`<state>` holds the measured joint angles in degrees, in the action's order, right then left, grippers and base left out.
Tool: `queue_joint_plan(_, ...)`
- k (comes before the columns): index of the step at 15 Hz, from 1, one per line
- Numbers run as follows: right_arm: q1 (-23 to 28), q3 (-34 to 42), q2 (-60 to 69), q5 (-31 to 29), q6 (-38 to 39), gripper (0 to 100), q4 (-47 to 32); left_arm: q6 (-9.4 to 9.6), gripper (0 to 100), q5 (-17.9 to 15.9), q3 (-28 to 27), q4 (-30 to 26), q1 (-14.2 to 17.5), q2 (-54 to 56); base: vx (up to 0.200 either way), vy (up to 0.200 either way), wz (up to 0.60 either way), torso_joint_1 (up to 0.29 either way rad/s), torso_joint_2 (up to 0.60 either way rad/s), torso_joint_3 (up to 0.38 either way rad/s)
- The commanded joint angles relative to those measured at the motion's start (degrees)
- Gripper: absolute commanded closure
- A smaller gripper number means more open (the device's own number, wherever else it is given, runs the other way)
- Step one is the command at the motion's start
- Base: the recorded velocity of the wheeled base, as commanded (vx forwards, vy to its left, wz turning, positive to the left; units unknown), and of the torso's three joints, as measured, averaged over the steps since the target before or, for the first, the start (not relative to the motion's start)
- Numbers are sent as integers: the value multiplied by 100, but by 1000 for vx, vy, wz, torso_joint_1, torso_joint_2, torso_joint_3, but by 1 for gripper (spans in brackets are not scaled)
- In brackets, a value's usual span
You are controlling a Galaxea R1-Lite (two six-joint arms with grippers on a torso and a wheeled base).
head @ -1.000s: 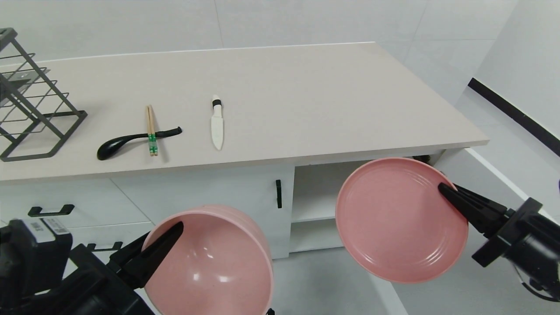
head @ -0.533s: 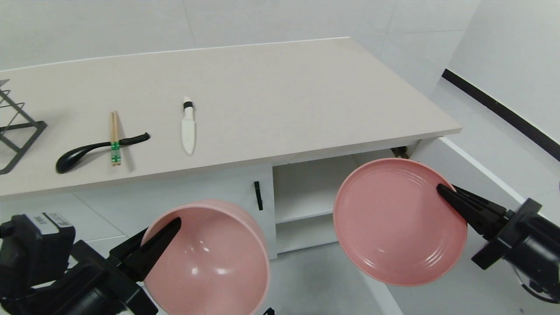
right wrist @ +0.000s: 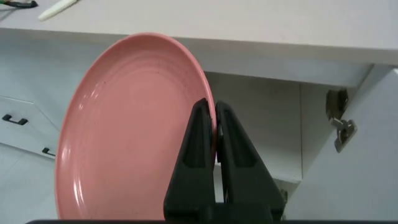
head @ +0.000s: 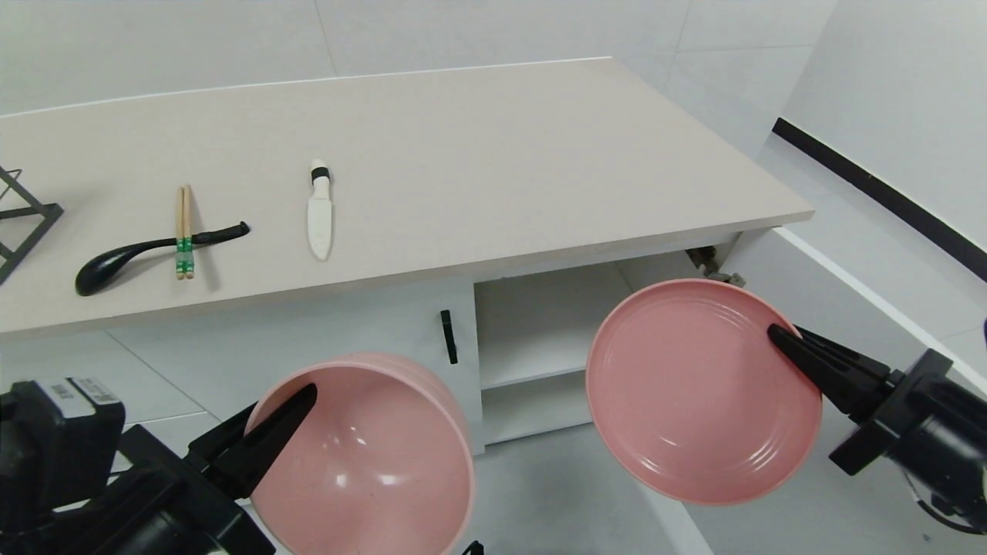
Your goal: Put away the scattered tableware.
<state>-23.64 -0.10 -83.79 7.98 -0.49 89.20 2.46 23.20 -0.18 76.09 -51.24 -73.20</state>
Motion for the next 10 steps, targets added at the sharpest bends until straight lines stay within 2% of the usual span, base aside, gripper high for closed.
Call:
queue_joint_plan(1,-1,1,-6,1,-4,100,1,0,100,0,1,2,0,-10,0,0,0,-242,452,217)
queue_joint_plan(10,-9,1,-15,1,-4,100,10,0,100,0,1,-16,0,-18,0,0,0,-248,443,194)
